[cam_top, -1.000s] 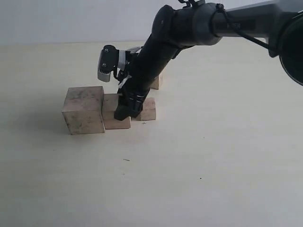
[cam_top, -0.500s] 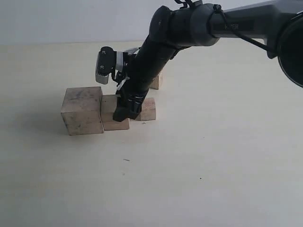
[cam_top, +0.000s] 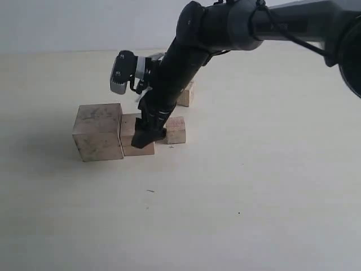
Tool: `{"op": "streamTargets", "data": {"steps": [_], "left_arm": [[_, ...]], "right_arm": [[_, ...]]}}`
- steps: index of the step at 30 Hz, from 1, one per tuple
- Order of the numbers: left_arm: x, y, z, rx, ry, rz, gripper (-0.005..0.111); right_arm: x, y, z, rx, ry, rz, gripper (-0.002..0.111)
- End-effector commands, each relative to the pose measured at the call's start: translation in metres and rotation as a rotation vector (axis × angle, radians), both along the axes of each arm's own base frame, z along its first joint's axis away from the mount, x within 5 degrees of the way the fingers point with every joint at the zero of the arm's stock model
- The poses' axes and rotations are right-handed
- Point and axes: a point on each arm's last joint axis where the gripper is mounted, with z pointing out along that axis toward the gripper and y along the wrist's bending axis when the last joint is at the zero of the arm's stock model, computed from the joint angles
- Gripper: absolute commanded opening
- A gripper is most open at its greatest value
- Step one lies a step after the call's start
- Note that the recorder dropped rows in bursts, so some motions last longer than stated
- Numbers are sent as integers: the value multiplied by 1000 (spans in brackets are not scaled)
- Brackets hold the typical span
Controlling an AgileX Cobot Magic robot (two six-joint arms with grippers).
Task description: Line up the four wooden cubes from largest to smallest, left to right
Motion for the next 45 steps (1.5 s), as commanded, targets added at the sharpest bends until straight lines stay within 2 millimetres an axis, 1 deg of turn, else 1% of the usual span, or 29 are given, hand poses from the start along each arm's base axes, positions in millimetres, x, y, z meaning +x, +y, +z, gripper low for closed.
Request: {"op": "streamTargets", "data": {"steps": [1, 4, 7, 9, 11, 13, 15, 17, 19, 24, 26, 29, 33, 37, 43, 45], "left_arm": [[0, 0, 1, -4, -18, -6, 0], [0, 0, 1, -4, -18, -6, 0], [0, 0, 1, -2, -18, -6, 0], [0, 0, 1, -2, -18, -6, 0], [0, 0, 1, -2, -18, -6, 0], [0, 0, 1, -2, -18, -6, 0], [0, 0, 1, -2, -18, -6, 0], [0, 0, 1, -2, -18, -6, 0], [0, 0, 1, -2, -18, -6, 0], [0, 0, 1, -2, -18, -6, 0], [0, 0, 1, -2, -18, -6, 0], [0, 0, 1, -2, -18, -6, 0], [0, 0, 1, -2, -18, -6, 0], [0, 0, 1, -2, -18, -6, 0], [0, 0, 1, -2, -18, -6, 0], [0, 0, 1, -2, -18, -6, 0]], "right_arm": [[-2, -6, 41, 23, -63, -47, 92], [2, -13, 60, 2, -126, -147, 92], [13, -22, 70, -56, -226, -290, 92], [20, -28, 71, -88, -272, -413, 89], [27, -33, 71, -102, -304, -524, 85], [32, -33, 67, -81, -276, -633, 78], [33, -30, 60, -55, -237, -673, 69], [35, -27, 50, -56, -229, -673, 63], [37, -25, 37, -70, -221, -671, 59], [40, -23, 8, -112, -197, -665, 59], [40, -22, -1, -124, -182, -665, 59], [39, -21, -10, -134, -158, -671, 59], [38, -23, -14, -168, -141, -666, 59], [32, -28, -17, -258, -111, -622, 59], [15, -44, -19, -484, 7, -569, 59], [9, -50, -13, -546, 37, -539, 59]]}}
